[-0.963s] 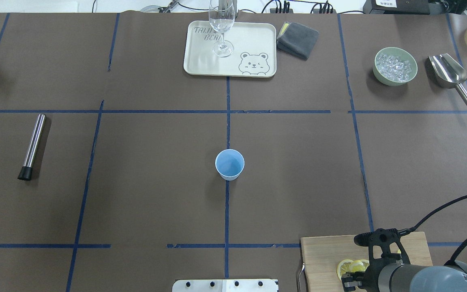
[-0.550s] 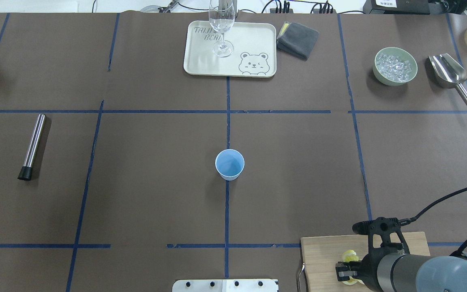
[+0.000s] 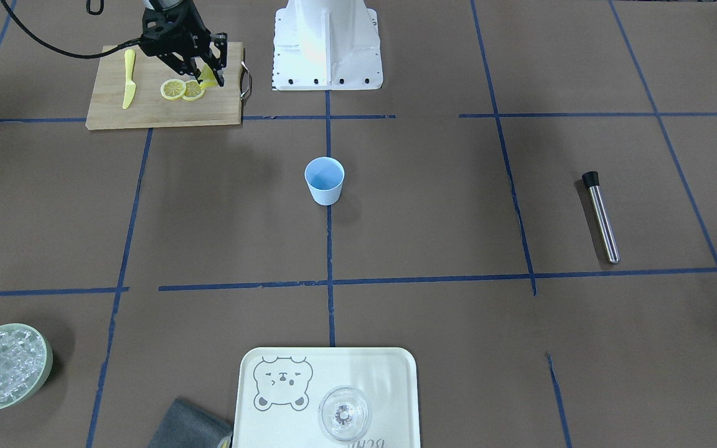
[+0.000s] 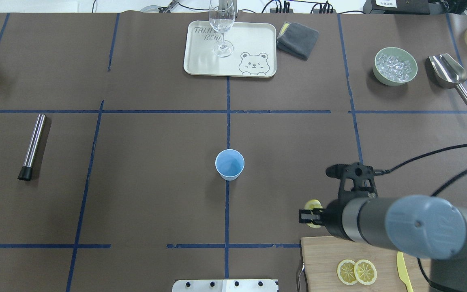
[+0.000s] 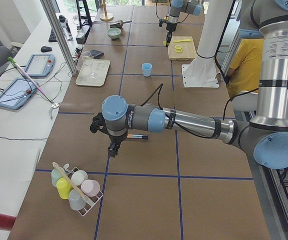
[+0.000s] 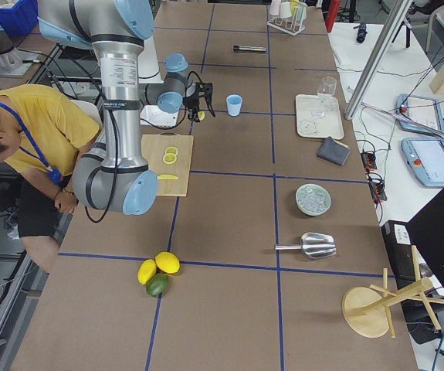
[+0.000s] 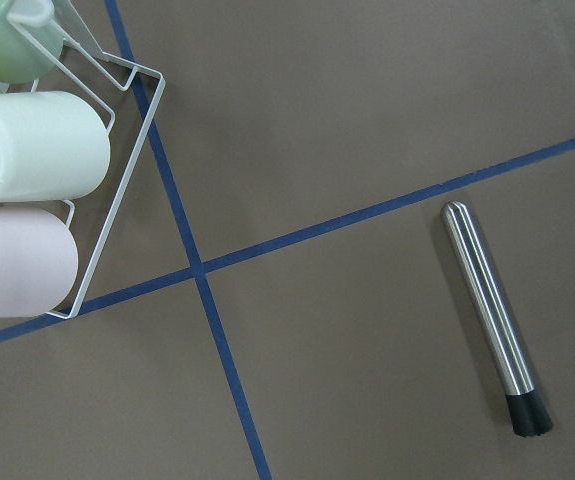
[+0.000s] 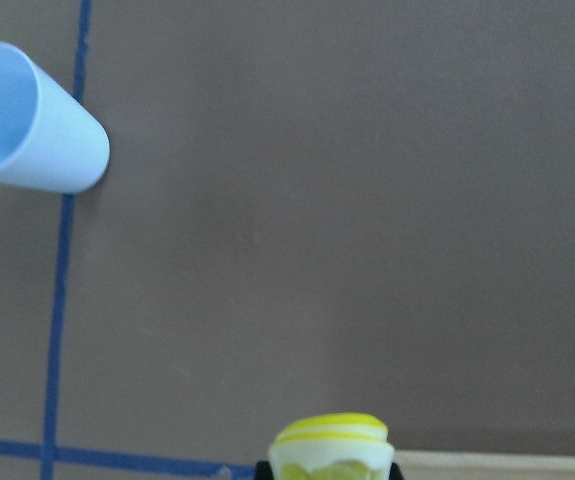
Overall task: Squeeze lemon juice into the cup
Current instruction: 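Carry the lemon slice with the right gripper over the blue cup, then open the right gripper to drop the lemon slice into the cup, then raise the right gripper toward the ice bowl while the left arm reaches for the muddler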
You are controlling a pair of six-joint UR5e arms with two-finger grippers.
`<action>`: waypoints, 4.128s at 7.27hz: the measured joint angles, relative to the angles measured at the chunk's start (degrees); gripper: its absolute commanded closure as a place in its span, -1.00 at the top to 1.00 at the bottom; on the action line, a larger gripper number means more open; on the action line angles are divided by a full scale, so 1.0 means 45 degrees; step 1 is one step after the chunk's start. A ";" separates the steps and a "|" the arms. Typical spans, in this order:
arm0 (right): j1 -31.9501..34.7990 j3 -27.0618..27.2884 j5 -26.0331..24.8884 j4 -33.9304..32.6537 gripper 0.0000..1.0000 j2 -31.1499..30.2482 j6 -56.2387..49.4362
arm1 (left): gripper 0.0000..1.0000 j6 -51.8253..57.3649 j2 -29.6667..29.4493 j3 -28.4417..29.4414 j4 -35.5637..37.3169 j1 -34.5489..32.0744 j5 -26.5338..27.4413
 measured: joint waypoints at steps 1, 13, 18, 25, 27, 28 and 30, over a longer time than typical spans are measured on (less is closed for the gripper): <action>0.0810 -0.1131 0.0521 -0.1026 -0.05 0.1992 -0.0001 | 1.00 0.0000 0.0004 0.0009 -0.0004 0.0007 0.0004; 0.1562 -0.6498 0.0911 -0.0702 0.99 0.6671 0.0009 | 1.00 0.0002 0.0026 -0.0532 0.0058 -0.0086 0.0019; 0.3225 -0.5148 0.3454 -0.0745 0.99 0.5015 -0.0545 | 1.00 -0.1819 -0.0099 -0.0403 -0.0276 0.0348 -0.0350; 0.5849 -0.3397 0.5151 -0.0683 0.99 0.1612 -0.4150 | 0.86 -0.9148 -0.2153 0.2112 -0.3648 0.5478 0.1821; 0.5859 -0.3323 0.5152 -0.0682 0.99 0.1512 -0.4182 | 0.86 -1.0050 -0.2711 0.3113 -0.3863 0.6079 0.2179; 0.5852 -0.3295 0.5150 -0.0672 0.99 0.1515 -0.4186 | 0.86 -1.0185 -0.2875 0.3471 -0.3956 0.6390 0.2309; 0.5833 -0.3285 0.5158 -0.0663 0.99 0.1553 -0.4183 | 0.85 -1.0245 -0.2999 0.4041 -0.4351 0.6981 0.2636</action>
